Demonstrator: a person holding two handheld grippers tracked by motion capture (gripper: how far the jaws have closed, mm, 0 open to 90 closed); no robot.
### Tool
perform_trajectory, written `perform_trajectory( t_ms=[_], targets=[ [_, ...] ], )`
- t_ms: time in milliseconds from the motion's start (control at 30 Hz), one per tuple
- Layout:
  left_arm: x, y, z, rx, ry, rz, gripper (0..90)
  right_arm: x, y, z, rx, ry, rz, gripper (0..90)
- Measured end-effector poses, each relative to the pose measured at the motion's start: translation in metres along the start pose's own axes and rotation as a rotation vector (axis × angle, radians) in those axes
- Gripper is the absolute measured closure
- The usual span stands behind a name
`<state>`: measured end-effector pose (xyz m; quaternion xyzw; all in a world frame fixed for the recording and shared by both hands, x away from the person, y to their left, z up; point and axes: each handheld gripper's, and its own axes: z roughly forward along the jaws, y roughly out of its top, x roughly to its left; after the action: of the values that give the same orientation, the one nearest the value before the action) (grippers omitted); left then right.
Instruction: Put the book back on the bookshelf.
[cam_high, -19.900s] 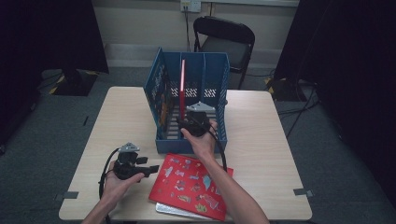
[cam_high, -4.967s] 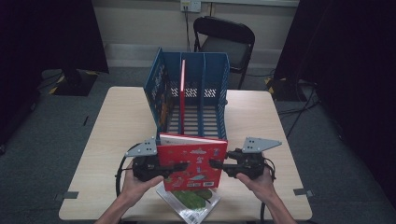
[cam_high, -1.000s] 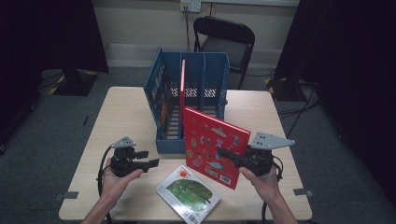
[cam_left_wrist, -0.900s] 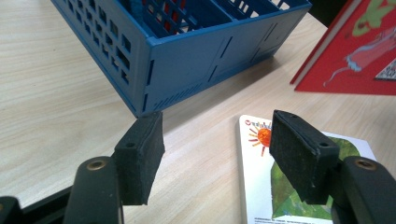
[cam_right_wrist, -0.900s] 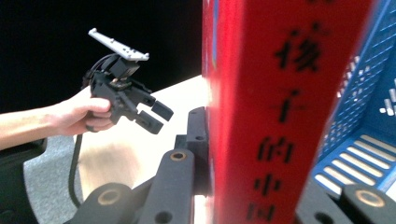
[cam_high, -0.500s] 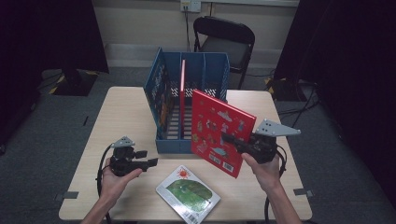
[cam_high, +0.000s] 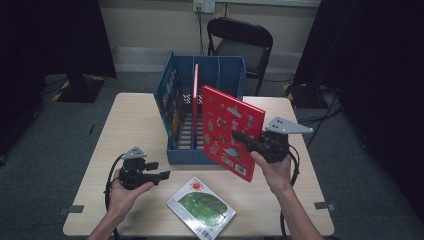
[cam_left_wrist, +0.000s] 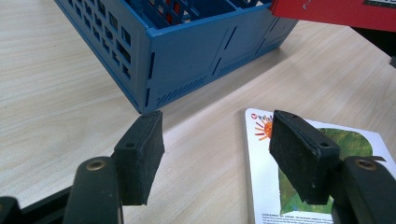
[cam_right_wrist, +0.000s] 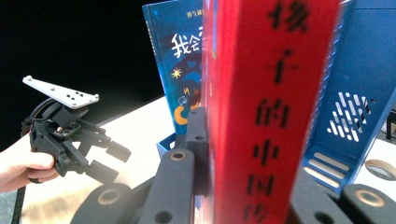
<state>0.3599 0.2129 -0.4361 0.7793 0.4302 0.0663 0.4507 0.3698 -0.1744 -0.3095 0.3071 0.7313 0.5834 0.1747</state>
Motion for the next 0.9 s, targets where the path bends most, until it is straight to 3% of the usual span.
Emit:
perform_trajectory(
  t_ms=[300, 600, 633, 800, 900],
  targets=[
    [0.0, 0.0, 0.0, -0.001, 0.003, 0.0, 35.1, 0.0, 0.014, 0.007, -0.029, -0.019, 0.008, 80.6],
    [-0.001, 0.0, 0.001, 0.003, 0.017, 0.005, 33.8, -0.003, 0.021, 0.024, -0.053, -0.11, 0.023, 80.6],
    [-0.001, 0.0, 0.001, 0.002, 0.017, 0.004, 33.7, -0.003, 0.022, 0.029, -0.054, -0.137, 0.032, 80.6],
    [-0.001, 0.0, 0.0, 0.003, 0.018, 0.005, 33.5, -0.004, 0.022, 0.039, -0.046, -0.159, 0.042, 80.6],
    [0.0, 0.0, 0.0, 0.003, 0.017, 0.006, 33.4, -0.002, 0.022, 0.051, -0.033, -0.203, 0.036, 80.6]
  ],
)
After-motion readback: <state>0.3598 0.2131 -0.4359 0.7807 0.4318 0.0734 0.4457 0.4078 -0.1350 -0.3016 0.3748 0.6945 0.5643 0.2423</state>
